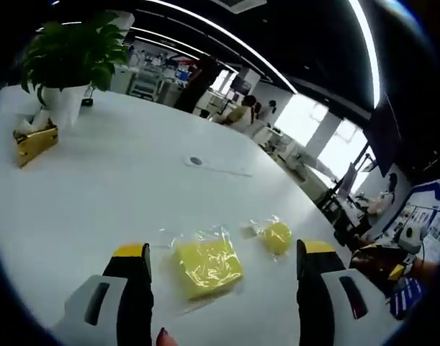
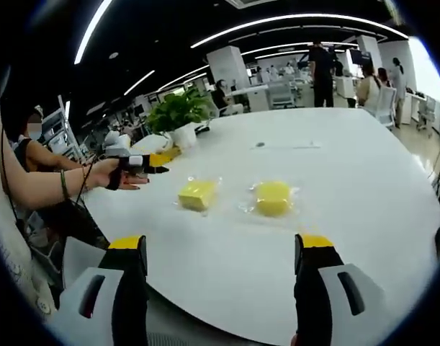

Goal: Compare the silicone blocks by pressing each to a similar depth, holding the contact briefly, and releasing to observe deformation and rebound differences across the visible hardness samples.

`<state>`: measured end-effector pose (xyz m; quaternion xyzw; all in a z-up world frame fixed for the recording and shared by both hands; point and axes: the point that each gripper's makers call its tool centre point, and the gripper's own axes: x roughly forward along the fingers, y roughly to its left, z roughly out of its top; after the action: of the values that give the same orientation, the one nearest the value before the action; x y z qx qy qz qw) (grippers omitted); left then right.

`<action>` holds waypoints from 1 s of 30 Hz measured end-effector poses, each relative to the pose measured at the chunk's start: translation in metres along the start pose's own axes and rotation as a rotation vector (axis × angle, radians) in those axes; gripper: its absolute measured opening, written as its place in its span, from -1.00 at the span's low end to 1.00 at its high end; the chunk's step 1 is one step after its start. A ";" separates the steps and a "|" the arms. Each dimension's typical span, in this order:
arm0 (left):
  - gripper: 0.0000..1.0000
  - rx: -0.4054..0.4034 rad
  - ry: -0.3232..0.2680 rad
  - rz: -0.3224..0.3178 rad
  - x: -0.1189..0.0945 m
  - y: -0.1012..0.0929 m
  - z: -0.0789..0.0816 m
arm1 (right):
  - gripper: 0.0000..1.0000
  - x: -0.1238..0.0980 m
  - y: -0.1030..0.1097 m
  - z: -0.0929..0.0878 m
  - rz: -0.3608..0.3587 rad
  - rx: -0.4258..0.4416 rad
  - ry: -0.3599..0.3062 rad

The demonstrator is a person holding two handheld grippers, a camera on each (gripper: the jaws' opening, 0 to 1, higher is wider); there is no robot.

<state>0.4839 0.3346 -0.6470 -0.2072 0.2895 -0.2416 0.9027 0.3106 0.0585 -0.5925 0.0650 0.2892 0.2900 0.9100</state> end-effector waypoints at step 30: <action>-0.57 -0.390 -0.082 -0.064 0.074 0.062 -0.036 | 0.53 0.007 -0.023 -0.010 -0.105 0.038 0.080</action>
<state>0.5342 0.3342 -0.7376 -0.3970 0.2873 -0.2006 0.8483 0.3211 0.0429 -0.6114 0.0554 0.3338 0.2389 0.9102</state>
